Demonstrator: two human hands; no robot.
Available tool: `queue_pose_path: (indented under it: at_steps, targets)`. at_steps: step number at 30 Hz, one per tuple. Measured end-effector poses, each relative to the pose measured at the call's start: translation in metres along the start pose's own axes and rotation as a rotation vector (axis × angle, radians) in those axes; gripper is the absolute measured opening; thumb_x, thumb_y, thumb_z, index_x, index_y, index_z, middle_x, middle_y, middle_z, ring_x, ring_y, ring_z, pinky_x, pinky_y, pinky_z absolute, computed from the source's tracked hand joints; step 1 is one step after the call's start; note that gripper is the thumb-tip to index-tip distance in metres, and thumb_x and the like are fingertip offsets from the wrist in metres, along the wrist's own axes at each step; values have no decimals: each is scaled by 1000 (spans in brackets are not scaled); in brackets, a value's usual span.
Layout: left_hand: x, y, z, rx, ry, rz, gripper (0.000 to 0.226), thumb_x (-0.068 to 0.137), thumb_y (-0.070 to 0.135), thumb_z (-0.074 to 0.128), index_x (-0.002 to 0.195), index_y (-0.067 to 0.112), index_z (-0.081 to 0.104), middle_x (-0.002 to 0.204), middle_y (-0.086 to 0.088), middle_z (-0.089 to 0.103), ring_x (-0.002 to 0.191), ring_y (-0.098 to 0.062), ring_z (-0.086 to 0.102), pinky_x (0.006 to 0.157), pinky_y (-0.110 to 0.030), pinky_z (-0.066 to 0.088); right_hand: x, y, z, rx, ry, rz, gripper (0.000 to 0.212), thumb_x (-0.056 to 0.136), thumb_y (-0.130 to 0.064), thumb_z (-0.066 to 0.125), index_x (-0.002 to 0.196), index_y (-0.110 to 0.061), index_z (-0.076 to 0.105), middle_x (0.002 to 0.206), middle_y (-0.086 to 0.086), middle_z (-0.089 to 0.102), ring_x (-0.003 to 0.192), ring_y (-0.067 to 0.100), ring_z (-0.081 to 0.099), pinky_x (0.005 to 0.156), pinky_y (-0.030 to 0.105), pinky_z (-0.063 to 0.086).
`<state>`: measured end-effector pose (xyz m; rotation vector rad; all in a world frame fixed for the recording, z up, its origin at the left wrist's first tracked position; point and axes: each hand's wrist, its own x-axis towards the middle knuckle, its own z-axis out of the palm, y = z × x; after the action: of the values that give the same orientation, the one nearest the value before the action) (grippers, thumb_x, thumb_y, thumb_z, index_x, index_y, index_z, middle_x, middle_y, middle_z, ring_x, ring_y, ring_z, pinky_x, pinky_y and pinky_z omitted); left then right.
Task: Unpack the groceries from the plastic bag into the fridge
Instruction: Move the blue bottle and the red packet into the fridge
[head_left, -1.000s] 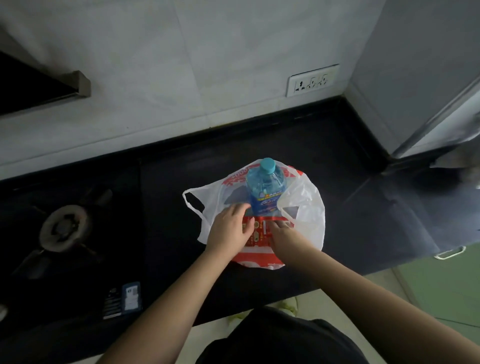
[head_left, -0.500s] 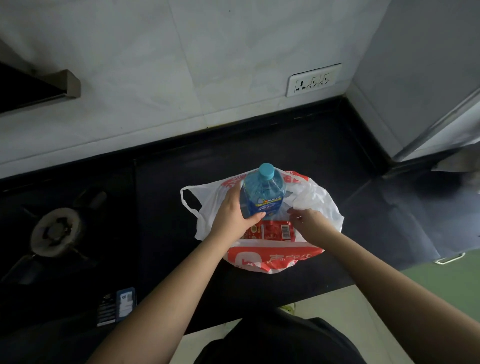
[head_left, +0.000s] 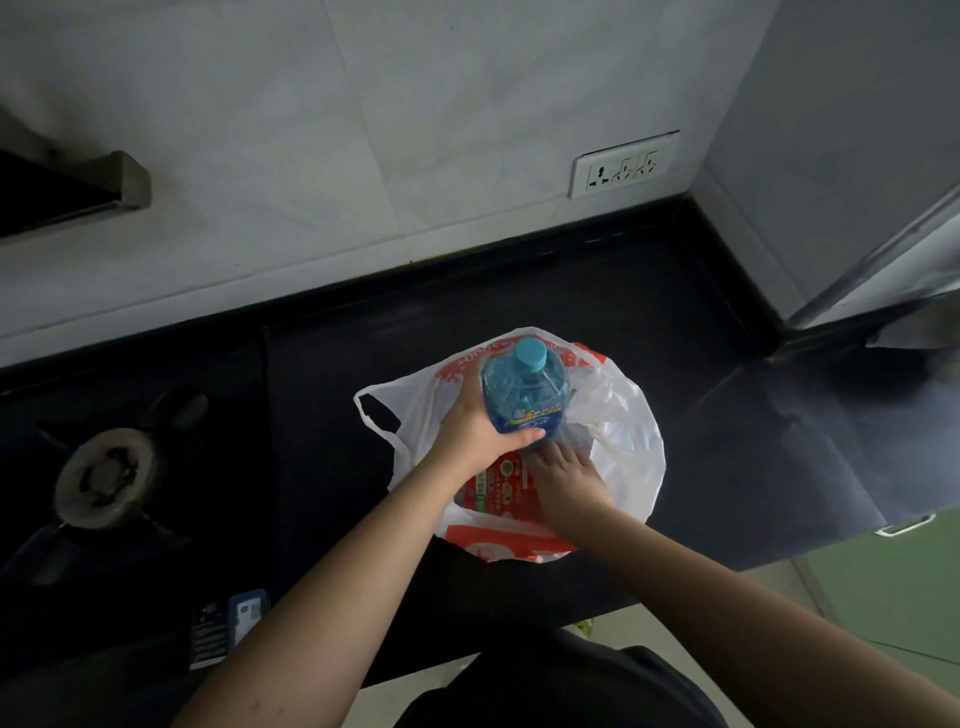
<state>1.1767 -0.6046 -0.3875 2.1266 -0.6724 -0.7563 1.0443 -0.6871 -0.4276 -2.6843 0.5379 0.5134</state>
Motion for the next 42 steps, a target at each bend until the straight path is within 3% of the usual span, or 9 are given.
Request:
queue_pose_path:
  at_steps: [5, 10, 17, 23, 26, 30, 34, 38, 42]
  targets:
    - [3, -1, 2, 20, 16, -2, 99, 64, 39, 89, 143, 25, 31, 136, 6, 54, 124, -17, 53, 99, -31, 45, 1, 1, 4, -18, 38, -5, 57, 97, -32, 42, 150, -19, 25, 150, 8, 33, 139, 28, 29, 116, 39, 17]
    - [2, 3, -1, -23, 36, -1, 89, 66, 32, 90, 138, 22, 39, 125, 11, 55, 116, -9, 52, 87, -20, 39, 1, 0, 6, -14, 59, -3, 59, 96, -32, 45, 150, -19, 25, 151, 8, 31, 140, 28, 28, 116, 38, 17]
    - [-7, 9, -5, 17, 121, 75, 78, 63, 31, 91, 129, 18, 52, 125, 2, 64, 116, -14, 58, 87, -21, 42, -1, -3, 10, -5, 71, 6, 57, 95, -31, 45, 148, -20, 27, 143, 9, 37, 134, 29, 33, 115, 40, 20]
    - [-33, 15, -35, -16, 212, 197, 76, 59, 36, 92, 124, 28, 53, 116, 14, 64, 108, -5, 60, 86, -22, 48, -5, -2, 9, -25, 86, -6, 57, 94, -32, 50, 145, -19, 30, 137, 9, 39, 130, 29, 35, 113, 40, 23]
    - [-53, 17, -57, -184, 257, 189, 78, 58, 32, 94, 125, 28, 53, 114, 15, 65, 107, -1, 61, 88, -24, 52, -3, -6, 6, -54, 102, 0, 57, 92, -37, 54, 142, -17, 34, 137, 10, 39, 129, 28, 34, 114, 41, 24]
    - [-75, 18, -88, -571, 179, 246, 69, 64, 13, 90, 124, 9, 56, 115, -9, 69, 108, -26, 66, 87, -45, 56, -3, -14, -1, -91, 116, 55, 55, 89, -39, 60, 138, -19, 42, 139, 9, 38, 130, 29, 32, 113, 44, 26]
    - [-99, 19, -113, -837, 74, 287, 54, 68, 7, 79, 118, 6, 58, 107, -7, 70, 102, -24, 67, 81, -34, 54, -7, -23, -9, -91, 159, 67, 62, 85, -42, 65, 138, -22, 40, 140, 7, 42, 132, 28, 38, 111, 45, 32]
    - [-112, 18, -125, -986, -20, 282, 76, 70, 20, 84, 131, -5, 46, 115, -17, 62, 107, -34, 61, 87, -45, 50, -11, -30, -29, -51, 168, 104, 38, 91, -35, 57, 127, -26, 50, 113, 0, 64, 101, 20, 63, 85, 37, 54]
    - [-126, 18, -126, -1123, -39, 248, 95, 66, 41, 87, 135, -5, 42, 115, -17, 61, 106, -34, 61, 88, -47, 51, -20, -39, -50, -105, 218, 115, 33, 88, -34, 63, 115, -24, 48, 93, -3, 65, 78, 16, 62, 65, 30, 54]
